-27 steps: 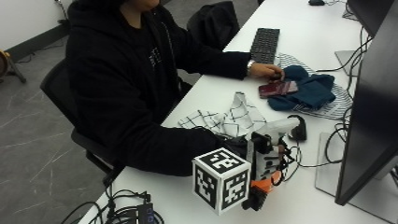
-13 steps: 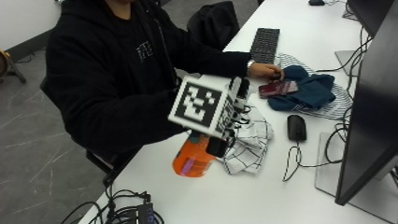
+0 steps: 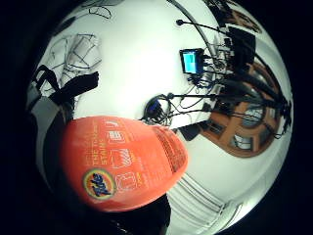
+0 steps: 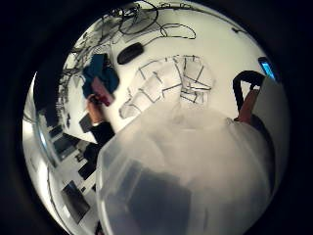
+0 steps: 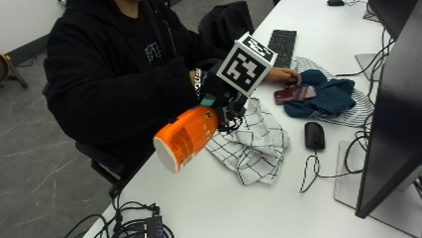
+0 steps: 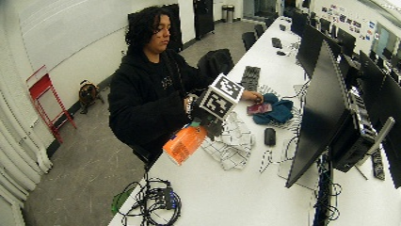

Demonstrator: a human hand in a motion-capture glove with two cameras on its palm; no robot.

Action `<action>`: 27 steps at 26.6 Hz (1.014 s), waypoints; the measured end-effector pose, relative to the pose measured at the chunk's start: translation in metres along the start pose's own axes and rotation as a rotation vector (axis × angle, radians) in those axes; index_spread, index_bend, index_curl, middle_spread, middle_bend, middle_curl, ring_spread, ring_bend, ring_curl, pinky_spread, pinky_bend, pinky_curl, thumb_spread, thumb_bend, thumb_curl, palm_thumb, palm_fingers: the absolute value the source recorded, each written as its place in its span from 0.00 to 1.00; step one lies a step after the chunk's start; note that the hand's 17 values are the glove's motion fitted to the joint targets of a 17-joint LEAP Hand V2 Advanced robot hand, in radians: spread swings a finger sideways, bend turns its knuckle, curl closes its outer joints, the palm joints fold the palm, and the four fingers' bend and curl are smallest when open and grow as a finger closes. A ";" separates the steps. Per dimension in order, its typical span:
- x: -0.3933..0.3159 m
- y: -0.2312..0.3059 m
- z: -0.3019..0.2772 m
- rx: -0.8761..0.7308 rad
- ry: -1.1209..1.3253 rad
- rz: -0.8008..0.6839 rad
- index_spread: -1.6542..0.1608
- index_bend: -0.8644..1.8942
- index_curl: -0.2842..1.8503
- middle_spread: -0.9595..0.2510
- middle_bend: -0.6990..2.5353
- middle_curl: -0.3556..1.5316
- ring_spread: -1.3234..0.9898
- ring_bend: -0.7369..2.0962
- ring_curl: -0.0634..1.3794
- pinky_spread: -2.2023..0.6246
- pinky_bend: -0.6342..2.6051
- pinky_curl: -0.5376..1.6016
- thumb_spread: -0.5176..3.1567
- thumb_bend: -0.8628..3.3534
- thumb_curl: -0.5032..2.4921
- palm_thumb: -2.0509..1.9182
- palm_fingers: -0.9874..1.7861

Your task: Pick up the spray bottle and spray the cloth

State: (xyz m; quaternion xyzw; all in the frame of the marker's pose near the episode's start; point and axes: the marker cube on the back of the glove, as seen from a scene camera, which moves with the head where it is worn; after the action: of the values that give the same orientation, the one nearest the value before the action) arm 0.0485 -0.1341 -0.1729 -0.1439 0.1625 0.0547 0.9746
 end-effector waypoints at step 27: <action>-0.118 0.007 0.025 0.074 0.060 -0.333 0.76 0.41 0.38 0.64 0.40 0.45 0.46 0.46 0.35 0.67 0.32 0.43 0.27 0.20 0.41 0.74 0.85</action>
State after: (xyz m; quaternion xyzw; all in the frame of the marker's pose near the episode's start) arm -0.0564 -0.1268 -0.1123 -0.1345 0.1674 -0.1176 0.9696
